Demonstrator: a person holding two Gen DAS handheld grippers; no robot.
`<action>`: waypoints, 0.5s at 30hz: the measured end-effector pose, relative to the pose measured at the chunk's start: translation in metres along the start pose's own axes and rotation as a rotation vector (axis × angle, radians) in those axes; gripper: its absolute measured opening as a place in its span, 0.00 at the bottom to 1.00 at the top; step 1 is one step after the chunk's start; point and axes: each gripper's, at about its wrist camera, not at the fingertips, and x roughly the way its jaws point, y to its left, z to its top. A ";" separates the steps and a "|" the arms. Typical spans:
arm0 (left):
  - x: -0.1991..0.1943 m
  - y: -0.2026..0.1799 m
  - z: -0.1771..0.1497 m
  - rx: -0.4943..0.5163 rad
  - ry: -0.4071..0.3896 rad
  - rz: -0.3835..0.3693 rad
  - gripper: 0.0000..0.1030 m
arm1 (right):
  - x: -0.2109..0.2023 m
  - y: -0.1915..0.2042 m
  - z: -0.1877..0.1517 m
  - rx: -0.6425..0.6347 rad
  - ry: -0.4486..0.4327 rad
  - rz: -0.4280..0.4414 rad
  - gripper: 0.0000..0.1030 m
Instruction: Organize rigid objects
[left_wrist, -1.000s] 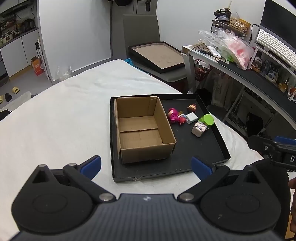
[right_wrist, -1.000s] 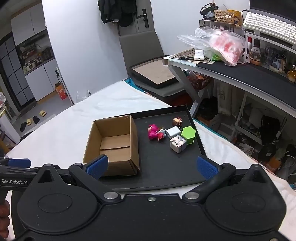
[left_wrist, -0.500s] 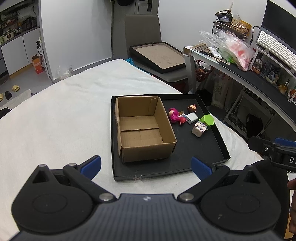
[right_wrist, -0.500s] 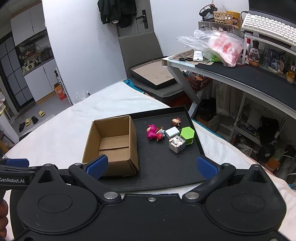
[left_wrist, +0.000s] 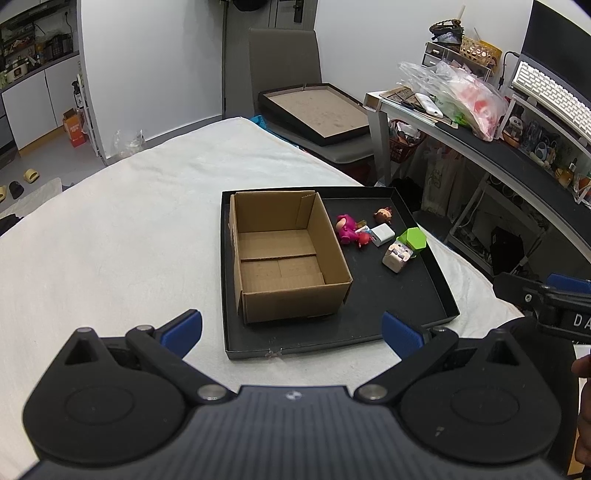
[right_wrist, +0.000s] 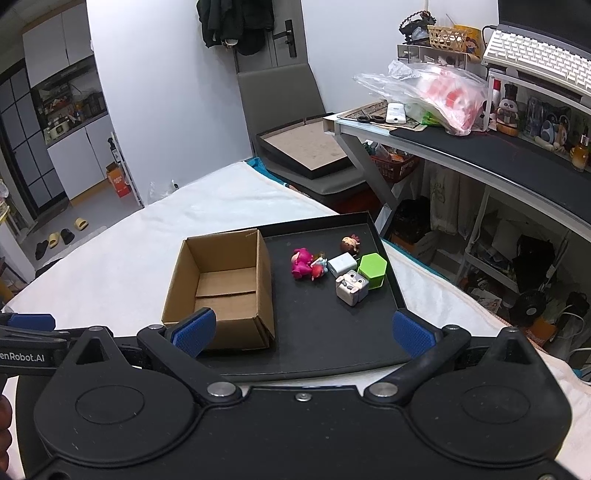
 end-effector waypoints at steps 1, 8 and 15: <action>0.000 0.000 0.000 0.000 0.001 0.000 1.00 | 0.000 0.000 0.000 0.000 0.000 0.000 1.00; 0.000 0.000 -0.001 0.002 0.003 -0.001 1.00 | 0.001 -0.002 0.001 0.004 0.001 0.000 1.00; 0.000 0.000 -0.002 0.002 0.003 0.000 1.00 | 0.001 -0.003 -0.001 0.005 0.002 -0.001 1.00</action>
